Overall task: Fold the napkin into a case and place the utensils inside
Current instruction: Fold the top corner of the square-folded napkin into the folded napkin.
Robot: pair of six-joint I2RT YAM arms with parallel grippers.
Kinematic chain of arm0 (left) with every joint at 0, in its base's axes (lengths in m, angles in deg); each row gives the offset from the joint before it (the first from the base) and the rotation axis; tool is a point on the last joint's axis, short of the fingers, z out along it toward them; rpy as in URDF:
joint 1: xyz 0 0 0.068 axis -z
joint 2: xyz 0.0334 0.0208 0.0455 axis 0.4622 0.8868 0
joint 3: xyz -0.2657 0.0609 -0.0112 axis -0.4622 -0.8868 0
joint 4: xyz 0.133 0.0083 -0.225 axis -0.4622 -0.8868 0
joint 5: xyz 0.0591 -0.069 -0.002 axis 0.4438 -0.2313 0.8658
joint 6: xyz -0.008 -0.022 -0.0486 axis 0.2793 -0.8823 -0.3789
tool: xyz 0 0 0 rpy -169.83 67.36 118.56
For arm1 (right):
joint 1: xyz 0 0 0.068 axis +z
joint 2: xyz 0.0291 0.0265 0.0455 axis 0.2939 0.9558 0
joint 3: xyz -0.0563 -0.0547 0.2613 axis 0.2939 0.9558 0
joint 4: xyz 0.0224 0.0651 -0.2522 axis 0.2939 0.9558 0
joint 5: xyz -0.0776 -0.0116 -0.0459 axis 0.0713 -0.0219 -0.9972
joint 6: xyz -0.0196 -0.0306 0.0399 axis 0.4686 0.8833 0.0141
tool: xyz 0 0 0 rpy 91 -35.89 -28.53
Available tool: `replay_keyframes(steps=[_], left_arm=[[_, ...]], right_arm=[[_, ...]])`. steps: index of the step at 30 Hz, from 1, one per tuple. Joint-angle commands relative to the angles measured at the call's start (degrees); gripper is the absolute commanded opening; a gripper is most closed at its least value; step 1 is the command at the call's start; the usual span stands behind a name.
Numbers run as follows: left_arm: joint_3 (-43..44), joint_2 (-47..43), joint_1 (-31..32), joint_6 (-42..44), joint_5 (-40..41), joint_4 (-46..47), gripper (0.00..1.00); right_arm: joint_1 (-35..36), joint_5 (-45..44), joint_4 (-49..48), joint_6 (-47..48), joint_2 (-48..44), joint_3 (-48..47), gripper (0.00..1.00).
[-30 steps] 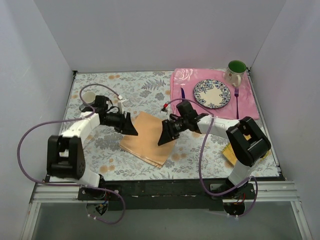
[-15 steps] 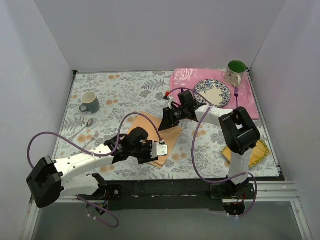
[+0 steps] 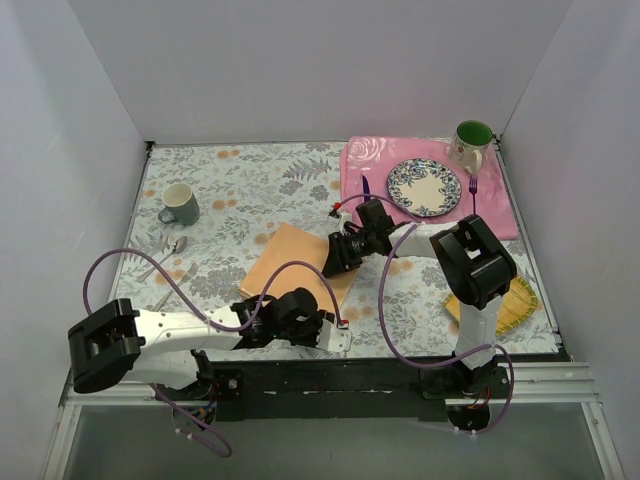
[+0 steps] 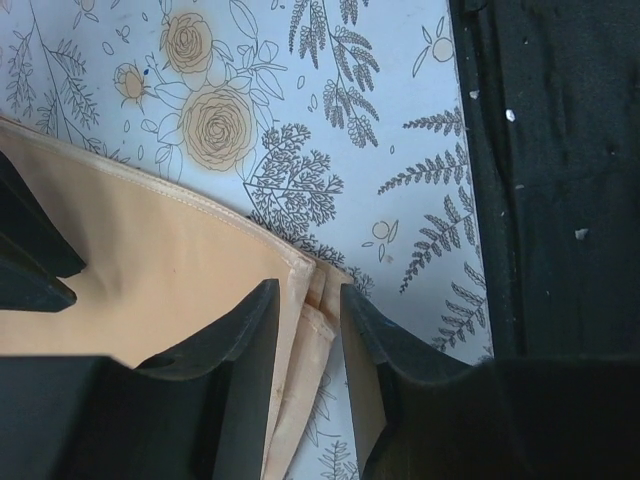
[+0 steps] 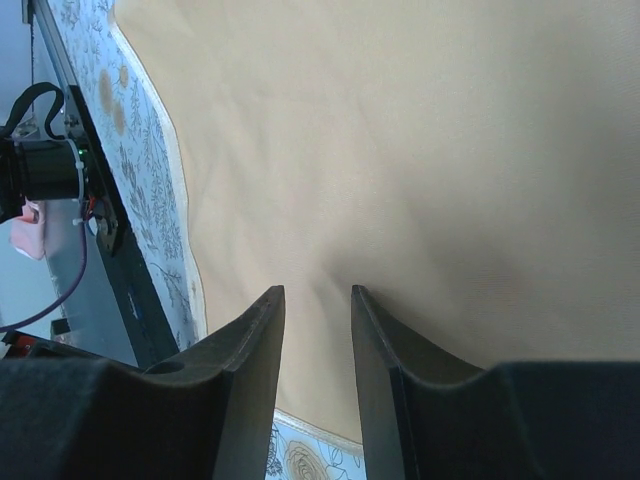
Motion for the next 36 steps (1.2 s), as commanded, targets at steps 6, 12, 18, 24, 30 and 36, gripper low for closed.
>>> replay_keyframes(steps=[6,12,18,24,30,36], left_arm=[[-0.79,2.93,2.48,1.22,2.61,6.07,0.30],[-1.23,4.77,2.56,1.48,3.57,6.95,0.28],[-1.67,5.21,2.56,1.31,4.72,7.48,0.21],[-2.20,3.99,2.56,0.69,5.51,8.09,0.11],[-2.11,3.11,2.56,-1.77,6.21,8.01,0.00],[-2.11,2.93,2.56,-1.86,5.95,8.10,0.34]], right_arm=[[0.14,0.00,-2.93,-0.14,-1.16,1.10,0.41],[0.05,-0.08,-2.93,-0.23,-0.98,0.93,0.41],[0.14,0.00,-2.67,0.12,-0.28,0.49,0.41],[0.14,-0.08,-2.23,0.38,-0.10,0.14,0.41],[0.14,-0.08,-1.97,0.56,-0.28,0.49,0.41],[0.23,0.00,-2.05,0.56,-0.55,0.93,0.41]])
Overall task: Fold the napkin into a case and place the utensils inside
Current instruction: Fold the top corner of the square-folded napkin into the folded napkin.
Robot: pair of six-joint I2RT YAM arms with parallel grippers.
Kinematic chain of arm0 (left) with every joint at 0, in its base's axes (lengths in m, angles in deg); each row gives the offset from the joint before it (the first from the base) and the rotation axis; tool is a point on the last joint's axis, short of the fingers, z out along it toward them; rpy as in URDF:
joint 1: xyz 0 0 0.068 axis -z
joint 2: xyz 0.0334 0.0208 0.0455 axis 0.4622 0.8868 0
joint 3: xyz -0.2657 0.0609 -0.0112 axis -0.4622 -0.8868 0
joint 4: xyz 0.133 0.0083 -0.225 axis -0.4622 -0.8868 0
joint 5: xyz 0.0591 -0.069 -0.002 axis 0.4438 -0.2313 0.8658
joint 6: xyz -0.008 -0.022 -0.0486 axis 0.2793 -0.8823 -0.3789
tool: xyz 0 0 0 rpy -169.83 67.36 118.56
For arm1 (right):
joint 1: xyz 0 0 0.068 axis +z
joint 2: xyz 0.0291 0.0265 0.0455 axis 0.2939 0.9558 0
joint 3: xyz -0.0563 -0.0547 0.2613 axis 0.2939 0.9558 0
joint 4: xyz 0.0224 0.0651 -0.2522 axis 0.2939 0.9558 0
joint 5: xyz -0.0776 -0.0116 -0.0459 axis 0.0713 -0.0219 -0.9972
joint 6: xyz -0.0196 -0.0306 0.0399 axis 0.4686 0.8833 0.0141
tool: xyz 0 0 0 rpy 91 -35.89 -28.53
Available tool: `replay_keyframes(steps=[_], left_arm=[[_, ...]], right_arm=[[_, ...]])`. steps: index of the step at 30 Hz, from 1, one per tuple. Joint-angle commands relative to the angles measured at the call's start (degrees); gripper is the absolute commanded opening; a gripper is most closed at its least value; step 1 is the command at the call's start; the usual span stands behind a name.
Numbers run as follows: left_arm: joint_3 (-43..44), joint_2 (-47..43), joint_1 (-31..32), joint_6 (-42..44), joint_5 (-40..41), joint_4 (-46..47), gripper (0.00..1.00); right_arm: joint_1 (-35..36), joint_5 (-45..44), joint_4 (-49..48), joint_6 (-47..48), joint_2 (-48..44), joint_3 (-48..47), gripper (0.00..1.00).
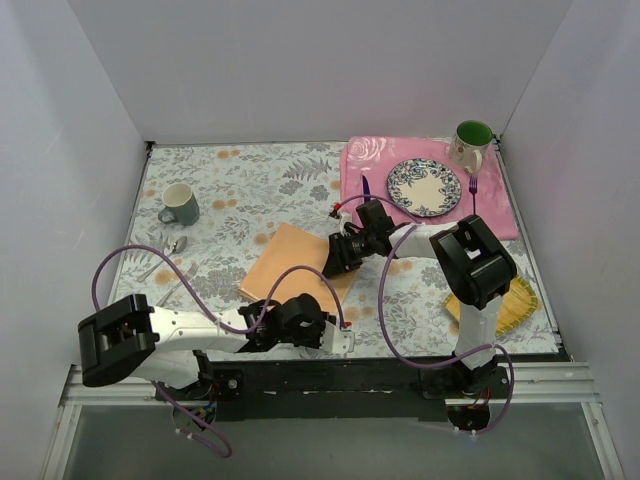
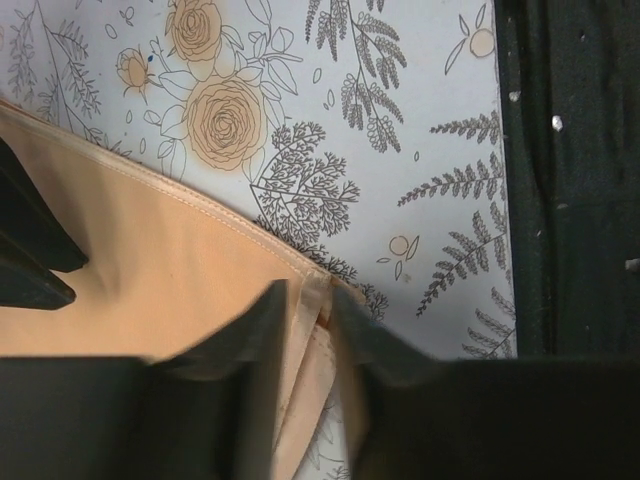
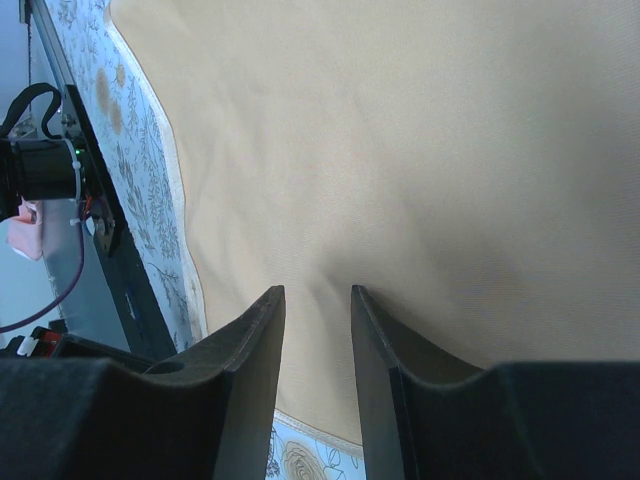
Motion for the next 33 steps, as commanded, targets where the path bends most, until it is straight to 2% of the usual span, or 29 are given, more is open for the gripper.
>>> replay_keyframes(steps=[1,9,17,25,30,33], left_arm=[[-0.34,-1.27,0.36,-0.24,-0.04,0.84,0.37],[-0.87,0.67,0.80,0.38,0.31,3.39,0.38],[-1.05,2.34,0.71,0.11,3.30,5.94,0.31],[0.71,-1.26,0.80,-0.50,2.51,3.92,0.23],[1.68,-1.62,0.71,-1.29,2.86,3.65,0.06],[2.20,-0.83,0.62,-1.82,3.03,3.39,0.00]], right_arm=[[0.14,0.14,-0.98,0.60,-0.52,0.27,0.42],[0.14,0.22,-0.89,0.52,0.00,-0.16,0.42],[0.23,0.22,-0.98,0.60,0.35,-0.17,0.42],[0.14,0.49,-0.81,0.51,0.44,-0.25,0.42],[0.23,0.49,-0.89,0.34,0.36,-0.43,0.42],[0.23,0.57,-0.81,0.34,0.36,-0.34,0.42]])
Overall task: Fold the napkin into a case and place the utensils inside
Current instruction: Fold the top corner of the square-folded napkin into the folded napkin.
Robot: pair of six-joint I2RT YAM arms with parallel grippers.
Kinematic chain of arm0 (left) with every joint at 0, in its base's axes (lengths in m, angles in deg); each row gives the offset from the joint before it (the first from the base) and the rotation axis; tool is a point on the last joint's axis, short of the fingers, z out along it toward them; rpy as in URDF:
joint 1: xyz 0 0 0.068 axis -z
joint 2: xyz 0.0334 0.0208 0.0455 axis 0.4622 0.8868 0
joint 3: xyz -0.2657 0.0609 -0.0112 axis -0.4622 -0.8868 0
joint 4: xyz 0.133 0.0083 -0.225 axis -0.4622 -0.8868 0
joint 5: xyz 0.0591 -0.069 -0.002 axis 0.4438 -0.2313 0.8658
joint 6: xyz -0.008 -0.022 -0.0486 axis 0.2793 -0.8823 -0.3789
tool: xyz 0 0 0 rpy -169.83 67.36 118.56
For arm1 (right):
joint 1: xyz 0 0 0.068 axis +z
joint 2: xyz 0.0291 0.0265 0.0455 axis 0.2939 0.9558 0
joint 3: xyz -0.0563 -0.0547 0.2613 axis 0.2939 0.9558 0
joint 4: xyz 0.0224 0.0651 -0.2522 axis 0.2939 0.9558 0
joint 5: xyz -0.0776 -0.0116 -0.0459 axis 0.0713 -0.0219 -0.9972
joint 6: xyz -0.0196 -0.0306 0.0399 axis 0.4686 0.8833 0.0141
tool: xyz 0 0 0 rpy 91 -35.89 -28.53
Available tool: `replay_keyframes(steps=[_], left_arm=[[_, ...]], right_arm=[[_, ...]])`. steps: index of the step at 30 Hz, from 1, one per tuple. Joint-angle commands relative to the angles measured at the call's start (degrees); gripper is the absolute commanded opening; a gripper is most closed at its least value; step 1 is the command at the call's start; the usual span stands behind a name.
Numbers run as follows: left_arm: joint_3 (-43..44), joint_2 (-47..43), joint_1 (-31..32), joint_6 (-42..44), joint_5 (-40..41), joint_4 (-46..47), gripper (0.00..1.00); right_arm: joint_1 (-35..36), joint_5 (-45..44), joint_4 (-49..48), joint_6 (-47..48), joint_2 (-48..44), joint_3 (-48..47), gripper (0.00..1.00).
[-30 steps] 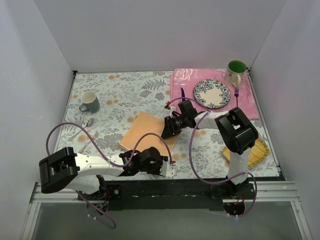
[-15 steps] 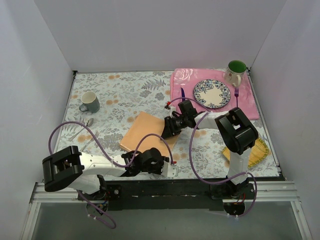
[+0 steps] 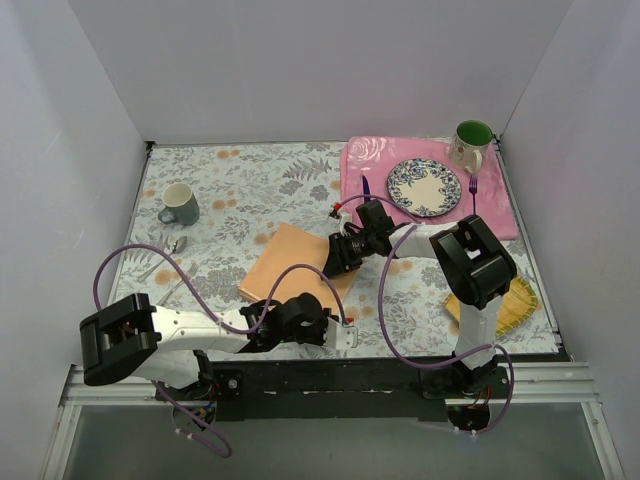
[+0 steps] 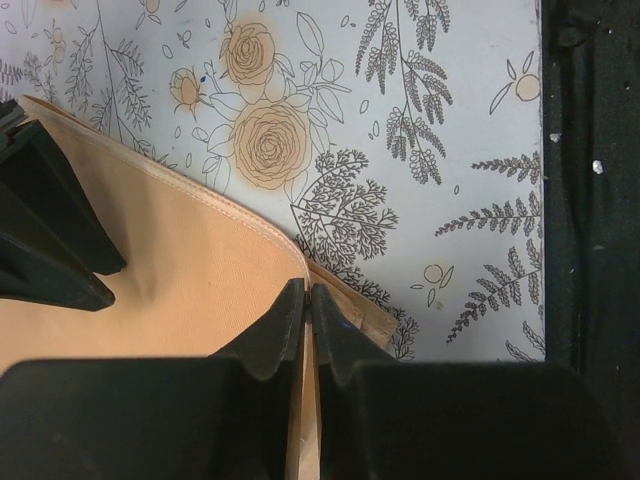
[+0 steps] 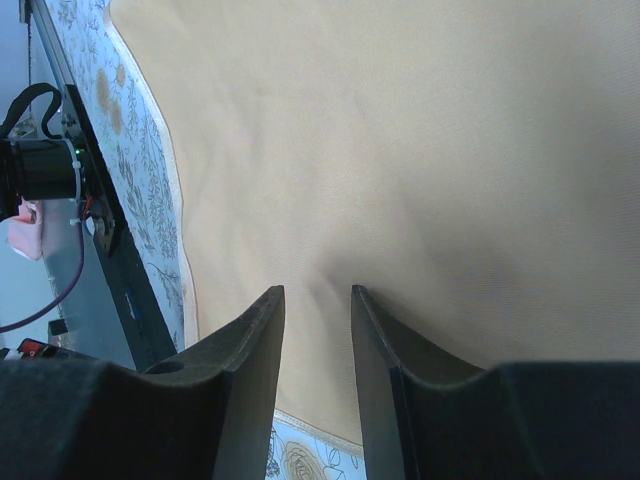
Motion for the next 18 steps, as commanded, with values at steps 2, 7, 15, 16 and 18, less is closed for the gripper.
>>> replay_keyframes(steps=[2,7,15,16,18], left_arm=[[2.08,-1.26,0.32,-1.06,0.50,-0.72,0.00],[1.72,-1.00,0.23,-2.55,0.50,-1.69,0.00],[2.86,-3.38,0.49,-4.22,-3.81,-4.91,0.00],[2.87,-2.76,0.40,-4.57,-3.98,-5.20,0.00],[2.52,-3.02,0.40,-5.10,-5.21,-5.47,0.00]], right_arm=[[0.30,0.64,-0.54,0.34,0.36,-0.34,0.42],[0.56,0.81,-0.54,0.69,-0.17,0.71,0.42],[2.23,1.34,-0.98,1.13,-1.57,2.91,0.41],[2.66,1.34,-0.98,1.13,-1.84,3.35,0.41],[3.19,1.87,-0.81,1.13,-2.89,4.93,0.41]])
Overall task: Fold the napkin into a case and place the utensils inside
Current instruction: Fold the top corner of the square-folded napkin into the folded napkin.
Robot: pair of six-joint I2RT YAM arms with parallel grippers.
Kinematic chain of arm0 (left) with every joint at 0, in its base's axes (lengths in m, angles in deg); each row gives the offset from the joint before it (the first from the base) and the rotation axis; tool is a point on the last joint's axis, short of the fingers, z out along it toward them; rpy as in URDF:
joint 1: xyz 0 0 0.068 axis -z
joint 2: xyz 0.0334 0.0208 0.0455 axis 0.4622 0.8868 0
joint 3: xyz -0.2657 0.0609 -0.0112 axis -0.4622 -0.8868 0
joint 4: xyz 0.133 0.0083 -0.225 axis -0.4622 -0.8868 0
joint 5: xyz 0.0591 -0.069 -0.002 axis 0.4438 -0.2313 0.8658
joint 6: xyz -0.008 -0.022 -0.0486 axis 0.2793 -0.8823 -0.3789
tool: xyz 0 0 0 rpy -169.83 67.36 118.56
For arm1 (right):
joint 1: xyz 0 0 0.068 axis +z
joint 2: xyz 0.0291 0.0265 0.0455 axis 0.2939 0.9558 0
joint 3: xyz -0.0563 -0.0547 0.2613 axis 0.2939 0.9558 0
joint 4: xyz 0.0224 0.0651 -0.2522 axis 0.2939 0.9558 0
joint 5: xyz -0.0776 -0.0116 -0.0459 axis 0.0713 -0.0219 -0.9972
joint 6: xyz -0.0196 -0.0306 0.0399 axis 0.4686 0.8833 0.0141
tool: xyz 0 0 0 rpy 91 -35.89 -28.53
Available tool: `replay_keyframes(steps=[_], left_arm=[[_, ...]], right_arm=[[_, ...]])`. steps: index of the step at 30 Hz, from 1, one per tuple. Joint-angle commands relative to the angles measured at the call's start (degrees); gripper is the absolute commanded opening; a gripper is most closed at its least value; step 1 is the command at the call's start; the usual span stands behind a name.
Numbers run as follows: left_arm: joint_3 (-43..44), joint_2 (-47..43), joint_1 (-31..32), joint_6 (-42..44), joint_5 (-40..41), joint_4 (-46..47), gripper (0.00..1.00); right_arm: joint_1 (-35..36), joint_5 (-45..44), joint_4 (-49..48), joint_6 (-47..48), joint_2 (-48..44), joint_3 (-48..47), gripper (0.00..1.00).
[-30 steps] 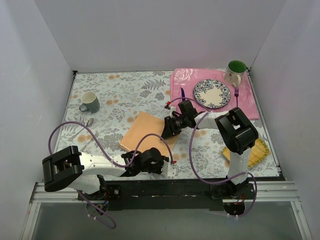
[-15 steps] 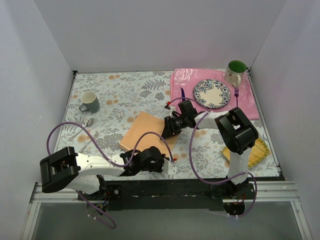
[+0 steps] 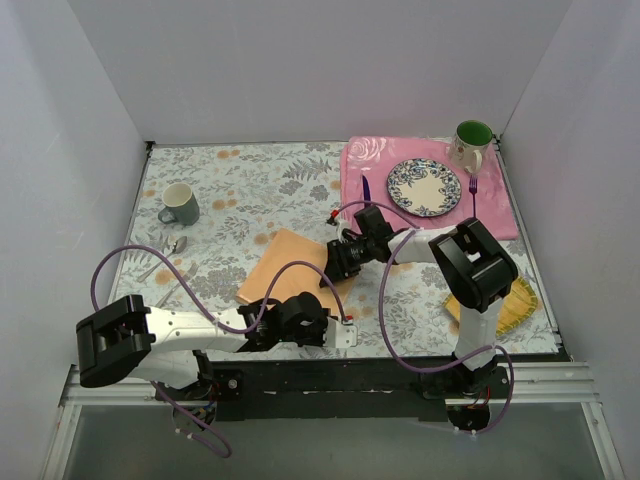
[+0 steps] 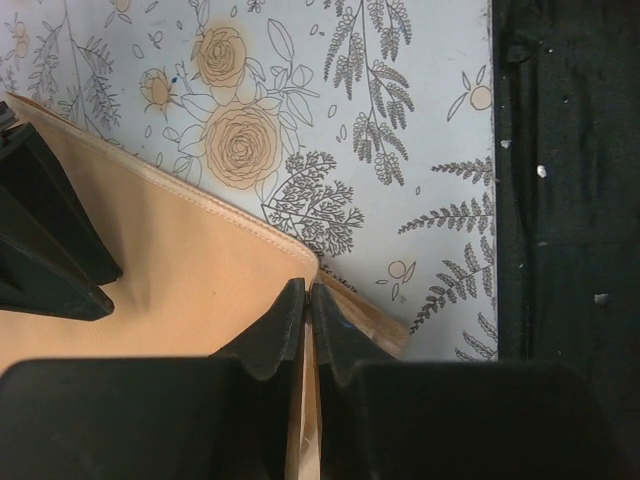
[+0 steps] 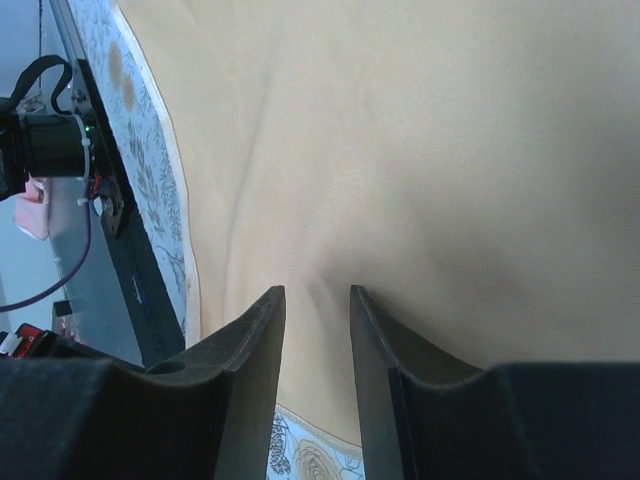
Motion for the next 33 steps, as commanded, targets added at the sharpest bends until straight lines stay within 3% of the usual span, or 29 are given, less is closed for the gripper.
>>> replay_keyframes(steps=[1,7,10,13,16,17,18,25,33], left_arm=[[1.62,-2.17,0.36,-2.04,-3.55,-2.30,0.00],[4.07,-3.57,0.19,-6.17,-4.17,-6.16,0.00],[6.18,-6.03,-1.30,-8.10,-6.36,-9.06,0.00],[8.55,-6.83,-3.50,-8.72,-7.86,-12.05,0.00],[10.23,-6.13,-8.32,-7.76,-11.53,-12.58,0.00],[11.97,-5.34,-12.00,-7.67,-13.21,-13.02,0.00],[13.03,-3.86,-13.69,-7.41,-14.53,-13.81,0.00],[16.29,0.72,-23.36,-2.75,-21.66,-13.73,0.00],[20.51,10.56,-35.58,-0.46,-27.28,-10.92,0.00]], right_arm=[[2.19,0.71,0.79,0.91,-2.96,3.57,0.41],[2.37,1.33,2.37,0.12,-7.97,5.34,0.42],[0.97,1.41,5.09,1.00,-9.73,1.48,0.48],[-1.31,2.91,7.89,1.26,-10.35,-3.17,0.59],[-3.77,3.35,9.14,1.70,-10.96,-5.73,0.80],[-4.57,3.52,9.40,1.53,-11.22,-6.08,0.92],[-5.36,3.87,9.49,1.44,-11.31,-6.52,0.95],[-11.68,4.84,12.65,2.40,-11.84,-8.46,0.98],[-13.28,7.21,14.33,3.55,-13.60,-4.78,0.99]])
